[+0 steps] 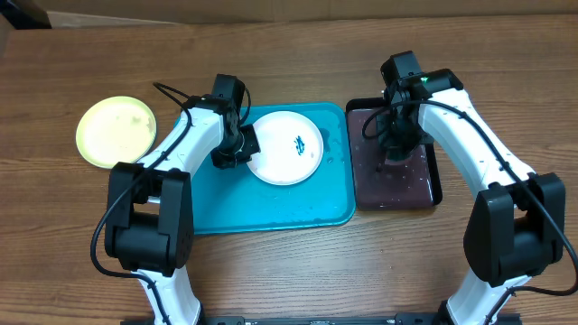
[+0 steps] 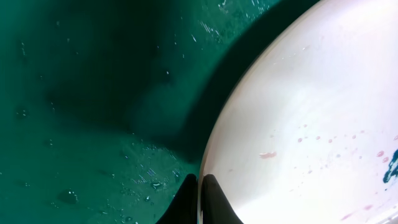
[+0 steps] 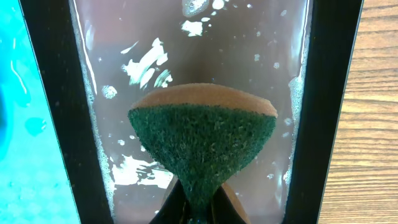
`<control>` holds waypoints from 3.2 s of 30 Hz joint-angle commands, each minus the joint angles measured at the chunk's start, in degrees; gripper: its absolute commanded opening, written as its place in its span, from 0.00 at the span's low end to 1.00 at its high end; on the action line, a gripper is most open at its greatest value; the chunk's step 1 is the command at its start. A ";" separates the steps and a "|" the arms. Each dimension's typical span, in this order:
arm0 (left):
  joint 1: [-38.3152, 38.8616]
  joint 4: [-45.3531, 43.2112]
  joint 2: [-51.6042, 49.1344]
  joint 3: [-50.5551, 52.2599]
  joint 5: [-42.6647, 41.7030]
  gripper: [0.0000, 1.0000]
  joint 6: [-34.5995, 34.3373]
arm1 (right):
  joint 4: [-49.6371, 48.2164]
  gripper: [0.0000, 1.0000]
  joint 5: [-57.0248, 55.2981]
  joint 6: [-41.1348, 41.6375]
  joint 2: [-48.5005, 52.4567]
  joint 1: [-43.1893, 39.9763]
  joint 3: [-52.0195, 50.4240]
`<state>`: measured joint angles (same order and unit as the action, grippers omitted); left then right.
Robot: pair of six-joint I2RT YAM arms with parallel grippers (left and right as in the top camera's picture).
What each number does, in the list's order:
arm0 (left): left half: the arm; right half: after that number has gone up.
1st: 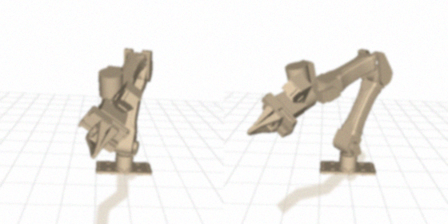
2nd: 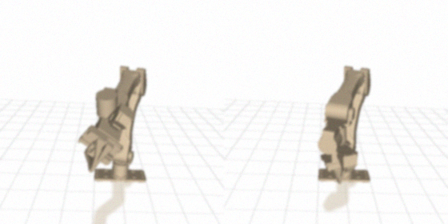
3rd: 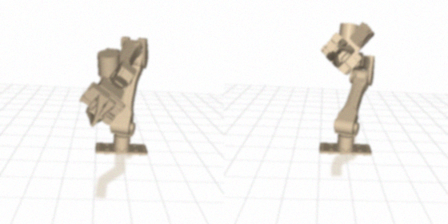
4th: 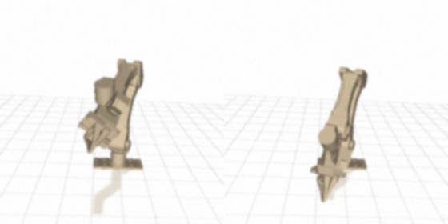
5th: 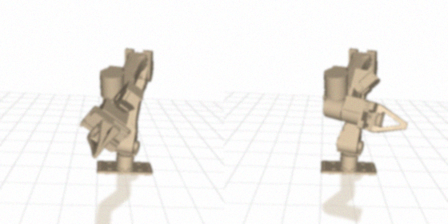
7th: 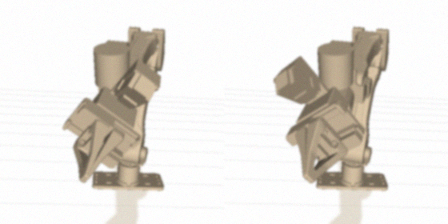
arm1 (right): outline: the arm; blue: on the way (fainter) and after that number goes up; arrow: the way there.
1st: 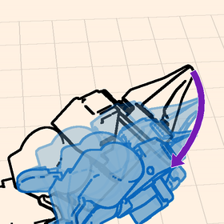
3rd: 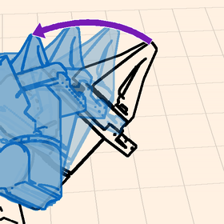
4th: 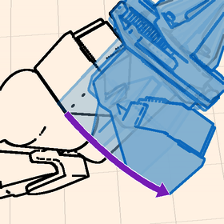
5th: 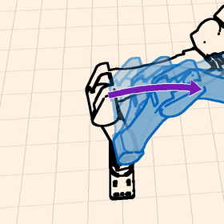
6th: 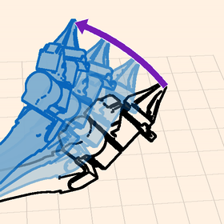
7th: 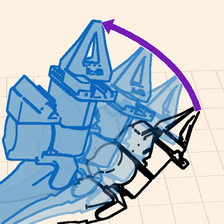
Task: Clean dirty plates on tray and stack at the side
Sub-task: 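Rub the green sponge in the dark tray water with the right gripper, then carry the sponge with the right gripper over the held white plate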
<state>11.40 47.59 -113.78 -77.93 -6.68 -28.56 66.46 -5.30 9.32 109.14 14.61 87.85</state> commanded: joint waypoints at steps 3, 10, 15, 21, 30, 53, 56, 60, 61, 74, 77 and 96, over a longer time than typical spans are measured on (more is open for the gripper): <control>0.42 0.85 0.28 0.15 -0.76 0.04 0.28 | -2.01 0.04 3.08 1.42 -1.44 -0.15 -0.61; 0.44 1.29 0.28 0.15 -4.04 0.04 0.31 | -4.52 0.04 3.08 1.20 -1.57 -0.15 -1.05; 0.44 1.42 0.28 0.15 -4.87 0.04 0.31 | 1.70 0.04 3.04 1.14 -1.79 -0.15 6.86; 0.55 1.68 0.28 0.15 -5.01 0.04 0.28 | 2.45 0.04 11.34 -0.28 -1.79 0.02 11.93; 0.81 1.60 0.28 0.15 -4.98 0.04 0.28 | -2.89 0.04 35.41 -0.74 -1.77 2.08 13.35; 2.16 1.64 0.28 0.15 -5.01 0.04 0.26 | -18.43 0.04 -9.22 3.72 -1.60 22.03 1.20; 2.16 1.64 0.28 0.15 -5.03 0.04 0.24 | -19.39 0.04 -9.22 4.46 -0.92 22.03 -0.04; 2.16 1.62 0.28 0.15 -5.64 0.04 0.02 | -19.69 0.04 -9.20 4.52 1.86 22.03 -0.48; 2.19 1.64 0.28 0.15 -5.64 0.04 0.02 | -19.69 0.04 -9.20 4.96 2.71 22.03 -0.48; 2.58 1.62 0.28 0.15 -5.62 0.04 0.04 | -21.00 0.04 -9.01 5.99 8.09 22.03 -0.48; 2.84 1.60 0.28 0.15 -5.55 0.04 0.04 | -21.40 0.04 -9.03 5.97 9.51 22.03 -0.48; 2.89 1.46 0.28 0.15 -3.21 0.04 0.04 | -17.46 0.04 -9.20 8.52 11.74 20.90 3.08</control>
<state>13.93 49.10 -113.78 -77.93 -11.35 -28.56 47.42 -13.69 16.78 120.73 36.14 87.85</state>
